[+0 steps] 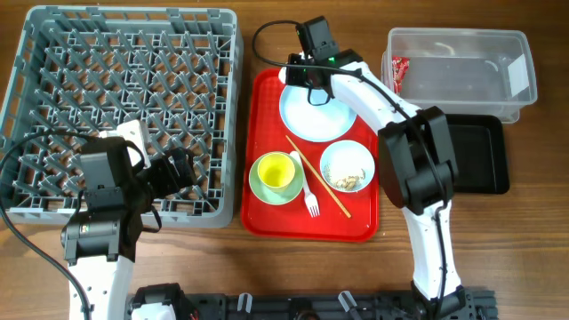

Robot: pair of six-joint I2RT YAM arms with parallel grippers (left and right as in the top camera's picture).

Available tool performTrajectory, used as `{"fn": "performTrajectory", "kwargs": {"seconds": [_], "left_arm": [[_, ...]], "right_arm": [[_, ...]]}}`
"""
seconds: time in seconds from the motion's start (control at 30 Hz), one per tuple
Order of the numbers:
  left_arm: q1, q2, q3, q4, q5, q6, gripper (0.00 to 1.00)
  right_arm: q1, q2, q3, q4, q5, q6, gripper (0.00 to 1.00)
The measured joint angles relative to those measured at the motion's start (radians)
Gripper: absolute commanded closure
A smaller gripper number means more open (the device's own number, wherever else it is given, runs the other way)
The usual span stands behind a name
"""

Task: Sort waste into correct bins and load items into the dishwasher rack
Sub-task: 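Carry the tissue with the right gripper and release it into the clear bin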

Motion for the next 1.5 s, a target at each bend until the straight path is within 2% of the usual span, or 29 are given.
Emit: {"fn": "performTrajectory", "kwargs": {"seconds": [0.27,0.4,0.67,0.73,0.77,0.8,0.83,0.9,0.93,1.07,1.2,1.33,1.5], "left_arm": [[0.0,0.0,0.0,0.0,0.0,0.0,0.0],[0.0,0.0,0.0,0.0,0.0,0.0,0.0],[0.0,0.0,0.0,0.0,0.0,0.0,0.0],[0.0,0.0,0.0,0.0,0.0,0.0,0.0],[0.0,0.0,0.0,0.0,0.0,0.0,0.0],[0.0,0.0,0.0,0.0,0.0,0.0,0.0],[0.0,0.0,0.0,0.0,0.0,0.0,0.0],[0.0,0.0,0.0,0.0,0.0,0.0,0.0],[0.0,0.0,0.0,0.0,0.0,0.0,0.0],[0.0,0.0,0.0,0.0,0.0,0.0,0.0],[0.0,0.0,0.0,0.0,0.0,0.0,0.0],[0.0,0.0,0.0,0.0,0.0,0.0,0.0],[0.0,0.0,0.0,0.0,0.0,0.0,0.0]], "right_arm": [[-0.04,-0.159,0.0,-0.074,0.028,-0.03,0.96],[-0.081,-0.271,0.0,-0.164,0.087,-0.037,0.96],[-0.283,-0.377,0.0,-0.352,0.153,-0.037,0.95],[-0.364,-0.377,0.0,-0.411,0.158,-0.036,0.88],[-0.395,-0.377,0.0,-0.442,0.16,-0.033,0.81],[-0.422,-0.377,0.0,-0.461,0.161,-0.034,0.64],[-0.445,-0.377,0.0,-0.467,0.16,-0.032,0.53],[-0.483,-0.377,0.0,-0.47,0.14,-0.028,0.34],[-0.491,-0.377,0.0,-0.469,0.13,-0.036,0.31],[-0.501,-0.377,0.0,-0.473,0.056,-0.084,0.28],[-0.501,-0.39,0.0,-0.531,-0.042,-0.153,0.3],[-0.501,-0.46,0.0,-0.66,-0.124,-0.234,0.32],[-0.501,-0.557,0.0,-0.849,-0.152,-0.265,0.33]]}}
